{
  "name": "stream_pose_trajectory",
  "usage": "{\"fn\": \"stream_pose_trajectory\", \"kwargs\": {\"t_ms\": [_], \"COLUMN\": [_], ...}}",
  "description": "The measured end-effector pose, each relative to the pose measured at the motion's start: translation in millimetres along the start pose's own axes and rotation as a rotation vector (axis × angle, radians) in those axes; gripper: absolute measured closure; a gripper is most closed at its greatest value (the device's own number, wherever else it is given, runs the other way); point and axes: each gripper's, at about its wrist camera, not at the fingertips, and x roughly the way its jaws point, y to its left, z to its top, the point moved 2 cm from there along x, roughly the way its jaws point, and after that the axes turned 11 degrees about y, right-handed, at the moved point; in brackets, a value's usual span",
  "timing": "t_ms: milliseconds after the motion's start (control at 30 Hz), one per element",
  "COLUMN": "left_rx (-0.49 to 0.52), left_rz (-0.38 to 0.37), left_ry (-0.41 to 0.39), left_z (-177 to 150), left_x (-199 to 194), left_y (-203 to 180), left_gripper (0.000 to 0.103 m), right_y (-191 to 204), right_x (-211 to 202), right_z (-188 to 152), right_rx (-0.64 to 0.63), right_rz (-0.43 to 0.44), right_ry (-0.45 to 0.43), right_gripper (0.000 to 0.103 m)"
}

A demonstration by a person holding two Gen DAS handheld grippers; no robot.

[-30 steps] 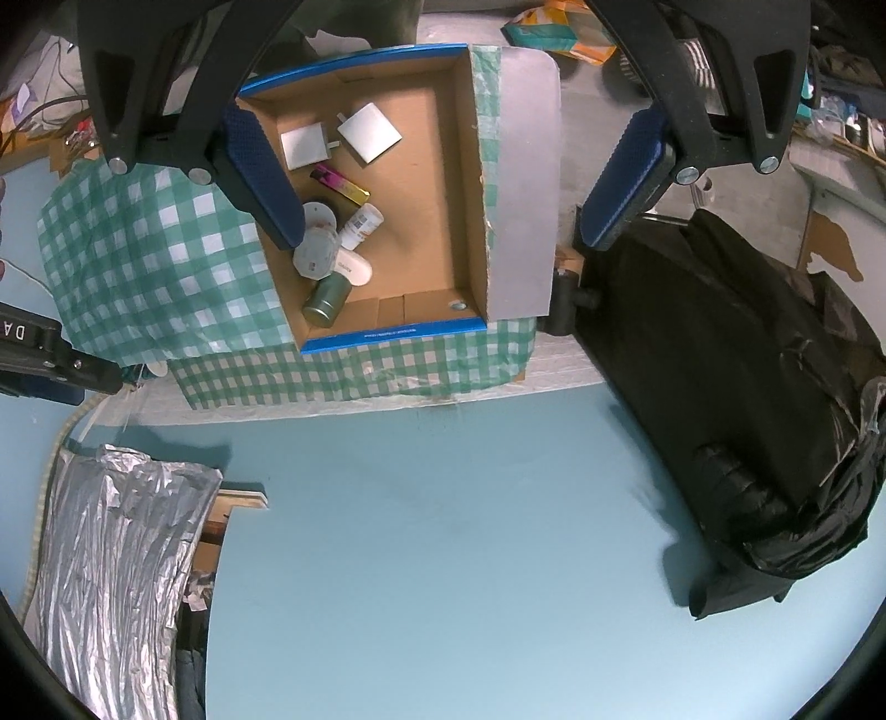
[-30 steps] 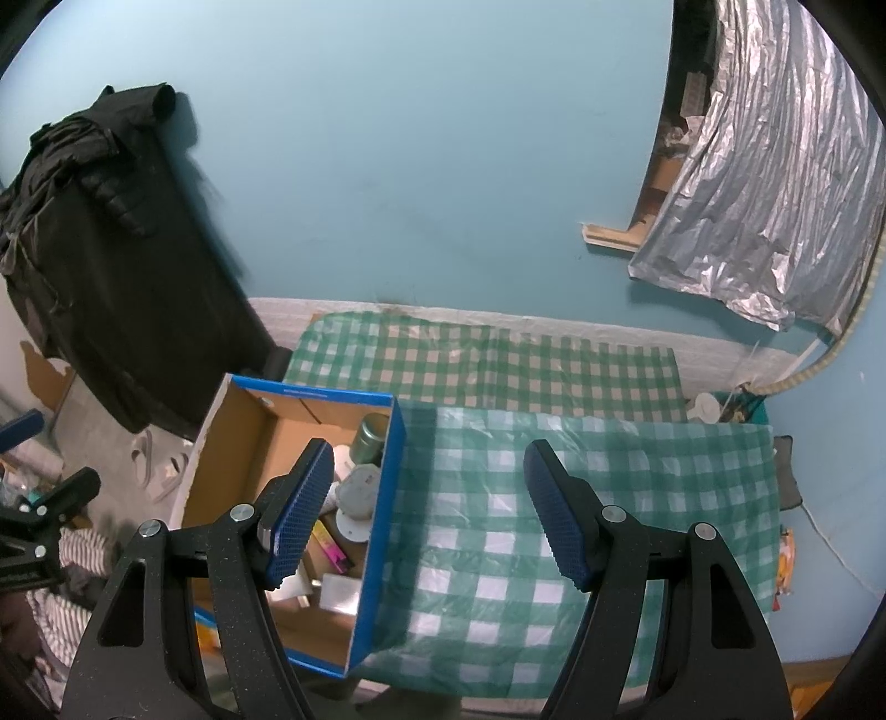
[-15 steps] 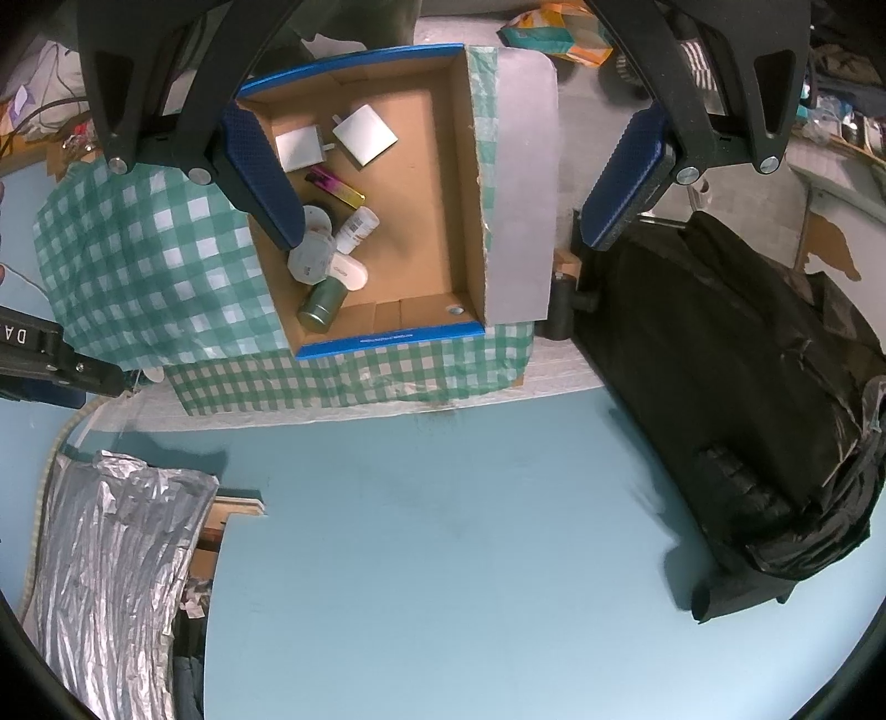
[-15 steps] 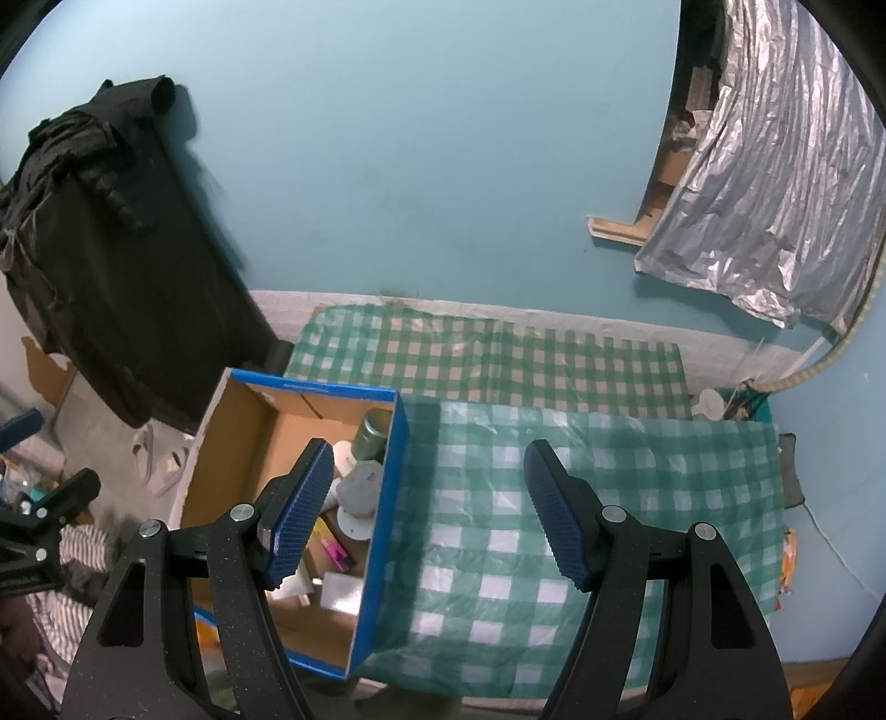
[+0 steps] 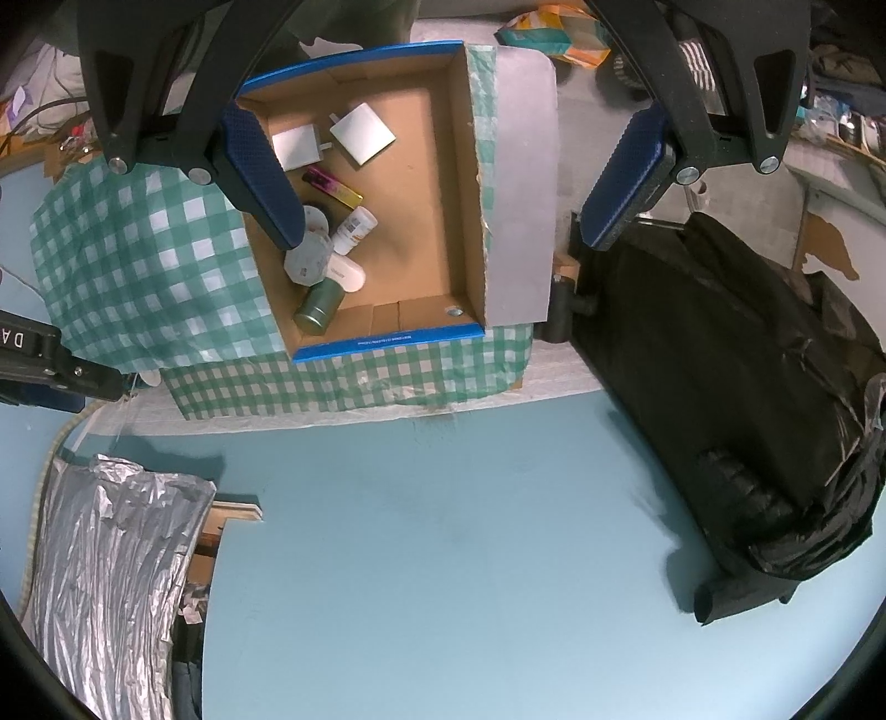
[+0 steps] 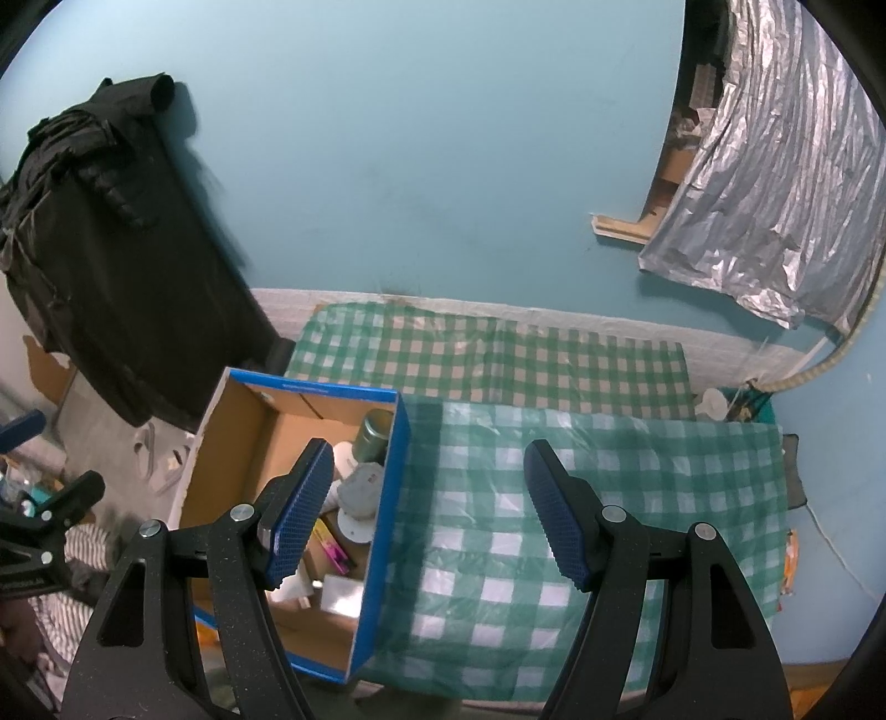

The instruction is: Organize rigid objects

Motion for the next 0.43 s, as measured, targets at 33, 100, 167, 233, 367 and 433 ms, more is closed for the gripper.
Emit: {"fn": "stream_pose_trajectory", "kwargs": {"t_ms": [33,100,167,233,367,433], "left_rx": [0.000,0.000,-0.002,-0.005,-0.009,-0.010], "left_rz": [0.002,0.001,0.005,0.008,0.014,0.020], "left_ry": [-0.001,-0.002,-0.004,-0.009,-0.008,-0.002], "left_z": [0.5,0.8,0.7,0.9,1.5,2.2], "left_x": [0.0,0.3,0.1,-0.8,-0.6,-0.3], "left_y": [0.0,0.4,0.4,1.5,3.1,3.5], "left_gripper": [0.002,0.002,0.002,0.002,0.002,0.002], "right_y": [0.8,1.7,2.1,2.1,2.1,2.1], "right_x": [2.0,4.7,5.8,5.6,5.7,5.5], "right_z": [0.0,-0.3,-0.8,-0.6,-0.5,0.0], "right_rx": [-0.002,-0.004,-0.005,-0.006,-0.007,-0.006], "right_rz": [0.000,0.003,0.004,0.005,0.006,0.007], "right_ry": [0.000,-0.001,-0.002,0.000,0.001,0.002], "right_gripper": [0.032,0.032,0.032,0.032,0.032,0.032]}}
